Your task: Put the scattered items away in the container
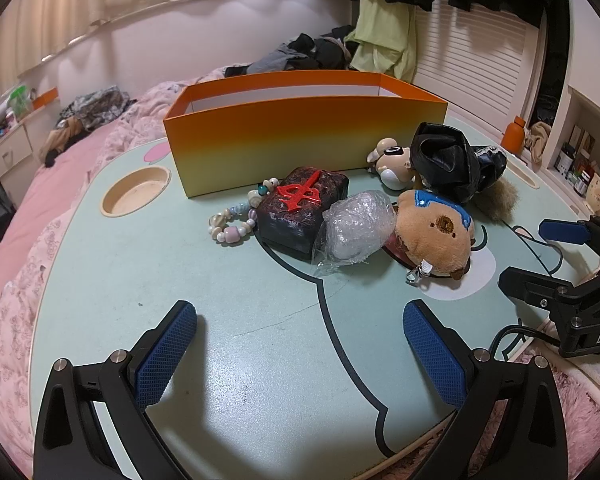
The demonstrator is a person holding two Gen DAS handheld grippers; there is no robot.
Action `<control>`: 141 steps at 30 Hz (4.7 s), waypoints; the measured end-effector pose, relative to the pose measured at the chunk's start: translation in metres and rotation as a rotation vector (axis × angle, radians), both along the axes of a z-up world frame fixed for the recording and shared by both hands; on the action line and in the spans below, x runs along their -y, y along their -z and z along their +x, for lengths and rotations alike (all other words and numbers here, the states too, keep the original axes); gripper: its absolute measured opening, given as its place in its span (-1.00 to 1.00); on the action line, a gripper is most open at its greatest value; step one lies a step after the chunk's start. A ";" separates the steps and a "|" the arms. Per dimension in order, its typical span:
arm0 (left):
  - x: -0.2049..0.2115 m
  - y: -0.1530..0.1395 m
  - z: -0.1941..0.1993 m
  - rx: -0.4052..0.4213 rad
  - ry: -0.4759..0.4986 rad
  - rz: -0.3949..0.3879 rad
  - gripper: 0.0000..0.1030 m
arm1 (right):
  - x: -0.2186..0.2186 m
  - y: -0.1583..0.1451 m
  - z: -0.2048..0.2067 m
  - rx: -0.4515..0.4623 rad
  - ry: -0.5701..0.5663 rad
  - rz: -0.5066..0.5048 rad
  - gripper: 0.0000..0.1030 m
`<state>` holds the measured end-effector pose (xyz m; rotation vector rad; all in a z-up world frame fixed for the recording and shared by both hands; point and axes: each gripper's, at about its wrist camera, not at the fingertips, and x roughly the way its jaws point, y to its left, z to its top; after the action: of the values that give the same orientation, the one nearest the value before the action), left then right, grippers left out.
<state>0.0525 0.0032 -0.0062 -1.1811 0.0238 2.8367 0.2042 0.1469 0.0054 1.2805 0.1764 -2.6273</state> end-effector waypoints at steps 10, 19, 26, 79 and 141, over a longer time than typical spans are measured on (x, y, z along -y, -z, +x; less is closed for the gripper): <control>0.030 -0.033 -0.018 -0.064 0.012 0.135 0.73 | -0.001 -0.001 0.001 -0.002 0.003 -0.003 0.99; 0.046 -0.038 -0.060 0.003 0.014 0.065 0.25 | -0.001 -0.001 0.001 -0.003 0.003 -0.004 0.99; 0.055 -0.024 -0.072 0.078 0.049 0.043 0.00 | -0.001 -0.001 0.002 -0.003 0.003 -0.004 0.99; 0.031 -0.058 -0.024 -0.030 0.210 0.154 -0.65 | -0.022 -0.021 -0.058 -0.032 0.042 -0.107 0.22; 0.034 -0.078 -0.059 -0.078 0.108 0.129 0.53 | 0.006 -0.089 -0.068 -0.170 -0.070 -0.197 0.24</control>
<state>-0.0067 -0.0312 0.0720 -1.0110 -0.0875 2.7425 0.1362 0.1409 0.0943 0.9717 -0.0108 -2.6162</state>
